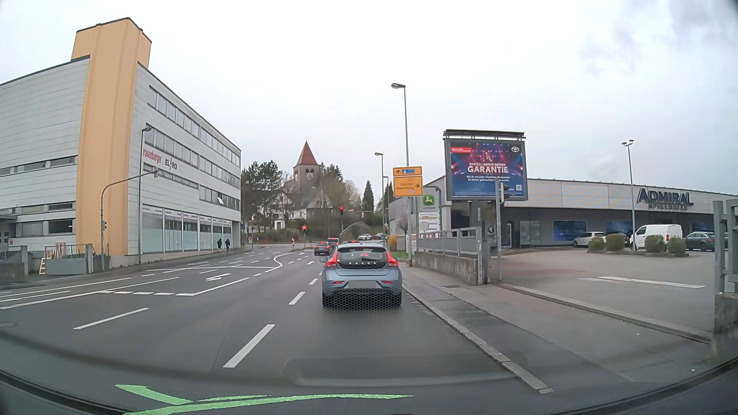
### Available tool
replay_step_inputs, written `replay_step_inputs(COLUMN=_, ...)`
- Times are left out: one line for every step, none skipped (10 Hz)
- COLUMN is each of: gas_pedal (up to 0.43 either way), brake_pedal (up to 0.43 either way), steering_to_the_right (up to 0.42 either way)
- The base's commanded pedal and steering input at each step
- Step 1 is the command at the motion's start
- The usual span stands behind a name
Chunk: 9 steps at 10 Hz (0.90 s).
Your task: Follow the waypoints while adhering to traffic rules and regulations
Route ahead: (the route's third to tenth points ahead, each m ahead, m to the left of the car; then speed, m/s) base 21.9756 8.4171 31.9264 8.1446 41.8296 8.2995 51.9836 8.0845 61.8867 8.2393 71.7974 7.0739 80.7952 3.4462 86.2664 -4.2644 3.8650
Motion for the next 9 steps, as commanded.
replay_step_inputs(gas_pedal=0.0, brake_pedal=0.104, steering_to_the_right=-0.043)
replay_step_inputs(gas_pedal=0.0, brake_pedal=0.098, steering_to_the_right=-0.042)
replay_step_inputs(gas_pedal=0.0, brake_pedal=0.098, steering_to_the_right=-0.041)
replay_step_inputs(gas_pedal=0.0, brake_pedal=0.091, steering_to_the_right=-0.041)
replay_step_inputs(gas_pedal=0.0, brake_pedal=0.079, steering_to_the_right=-0.04)
replay_step_inputs(gas_pedal=0.0, brake_pedal=0.073, steering_to_the_right=-0.039)
replay_step_inputs(gas_pedal=0.0, brake_pedal=0.061, steering_to_the_right=-0.037)
replay_step_inputs(gas_pedal=0.0, brake_pedal=0.049, steering_to_the_right=-0.034)
replay_step_inputs(gas_pedal=0.0, brake_pedal=0.03, steering_to_the_right=-0.033)
